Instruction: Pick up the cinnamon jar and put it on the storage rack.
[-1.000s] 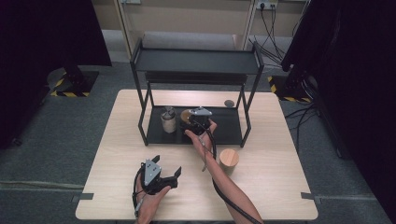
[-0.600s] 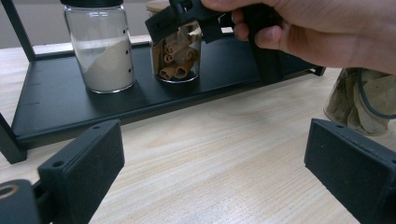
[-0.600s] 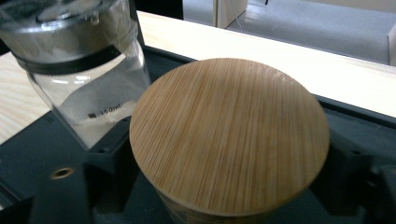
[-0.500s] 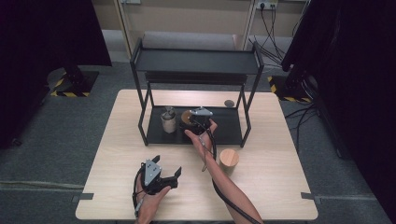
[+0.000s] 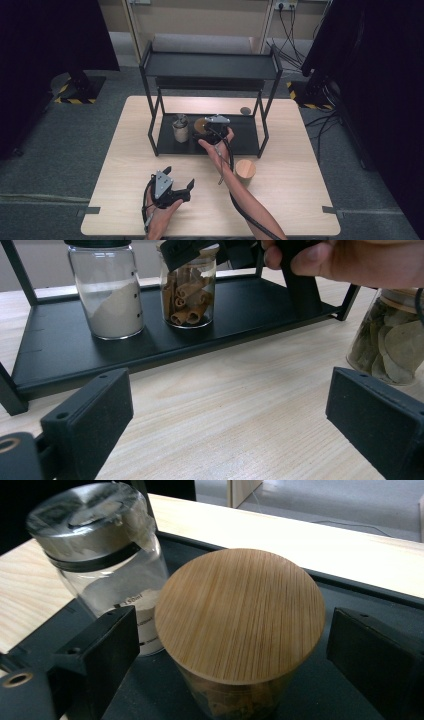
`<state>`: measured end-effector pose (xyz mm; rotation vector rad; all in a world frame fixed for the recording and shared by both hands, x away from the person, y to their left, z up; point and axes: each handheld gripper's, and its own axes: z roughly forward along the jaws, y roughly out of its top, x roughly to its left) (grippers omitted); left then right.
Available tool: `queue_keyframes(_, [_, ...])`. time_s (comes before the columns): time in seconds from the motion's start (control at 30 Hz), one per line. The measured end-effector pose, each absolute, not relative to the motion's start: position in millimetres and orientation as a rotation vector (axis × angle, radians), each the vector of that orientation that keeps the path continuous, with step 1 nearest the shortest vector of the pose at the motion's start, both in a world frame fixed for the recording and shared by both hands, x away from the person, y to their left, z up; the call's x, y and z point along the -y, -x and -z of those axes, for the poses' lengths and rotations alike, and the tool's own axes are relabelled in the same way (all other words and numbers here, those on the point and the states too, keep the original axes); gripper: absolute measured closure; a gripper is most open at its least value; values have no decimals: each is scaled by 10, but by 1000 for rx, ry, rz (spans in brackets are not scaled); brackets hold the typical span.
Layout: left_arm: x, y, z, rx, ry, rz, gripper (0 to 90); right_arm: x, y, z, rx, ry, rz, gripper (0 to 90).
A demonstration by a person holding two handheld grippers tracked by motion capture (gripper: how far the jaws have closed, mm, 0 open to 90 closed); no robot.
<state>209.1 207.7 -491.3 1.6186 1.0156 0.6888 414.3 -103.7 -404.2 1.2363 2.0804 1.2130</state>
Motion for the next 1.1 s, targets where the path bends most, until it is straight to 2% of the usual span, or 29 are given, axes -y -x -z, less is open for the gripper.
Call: queue_keyframes(1.1, [-2073, -2089, 4911, -1016, -1621, -692, 44, 1195, -3912, 3814, -2117, -1192, -1277, 61])
